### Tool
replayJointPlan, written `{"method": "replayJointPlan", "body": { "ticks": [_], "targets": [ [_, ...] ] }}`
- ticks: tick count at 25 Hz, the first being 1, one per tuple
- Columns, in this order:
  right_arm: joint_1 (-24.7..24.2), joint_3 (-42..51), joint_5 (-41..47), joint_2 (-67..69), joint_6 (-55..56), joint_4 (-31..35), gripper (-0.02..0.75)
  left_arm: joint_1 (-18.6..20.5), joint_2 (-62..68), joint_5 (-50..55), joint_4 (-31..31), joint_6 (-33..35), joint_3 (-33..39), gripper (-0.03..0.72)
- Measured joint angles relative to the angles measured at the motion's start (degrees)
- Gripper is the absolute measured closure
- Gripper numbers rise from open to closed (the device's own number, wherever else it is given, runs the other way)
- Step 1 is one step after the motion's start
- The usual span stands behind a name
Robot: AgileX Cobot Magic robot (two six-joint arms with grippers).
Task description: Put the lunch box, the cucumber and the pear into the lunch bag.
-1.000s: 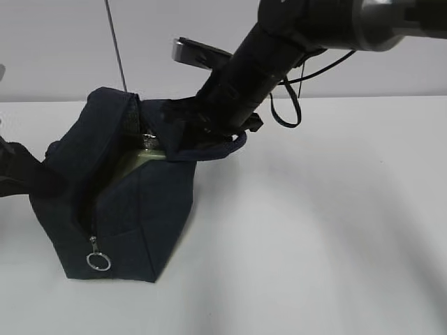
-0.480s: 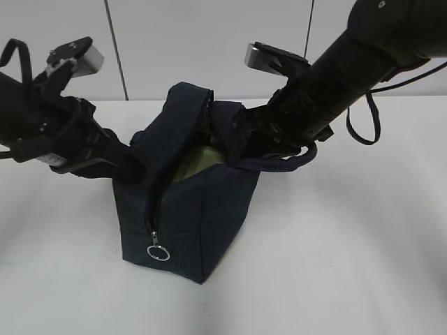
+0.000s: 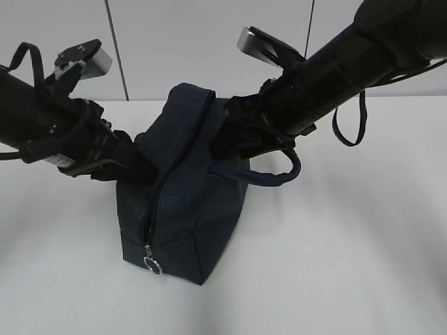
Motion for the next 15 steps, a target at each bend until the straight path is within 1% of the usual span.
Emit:
{"method": "replayJointPlan", "body": {
  "ticks": [3,9,12,15],
  "targets": [
    [0.0,-0.3,1.3,-0.3,-0.8,0.0,0.213,0.0,-1.4,0.0,0.0,-0.1,0.0,0.383],
    [0.0,-0.3,2.0,-5.0,-0.9,-0.4,0.202,0.0,-6.0,0.3,1.3,-1.0,0.0,0.379],
    [0.1,0.9,2.2,-9.1,-1.2,-0.6,0.206,0.0,-8.4,0.4,3.1,-2.2,0.0,0.394],
    [1.4,5.3,1.0,-14.3,-3.1,-0.6,0.239,0.0,-10.6,0.4,6.3,-4.5,0.0,0.418]
  ]
}}
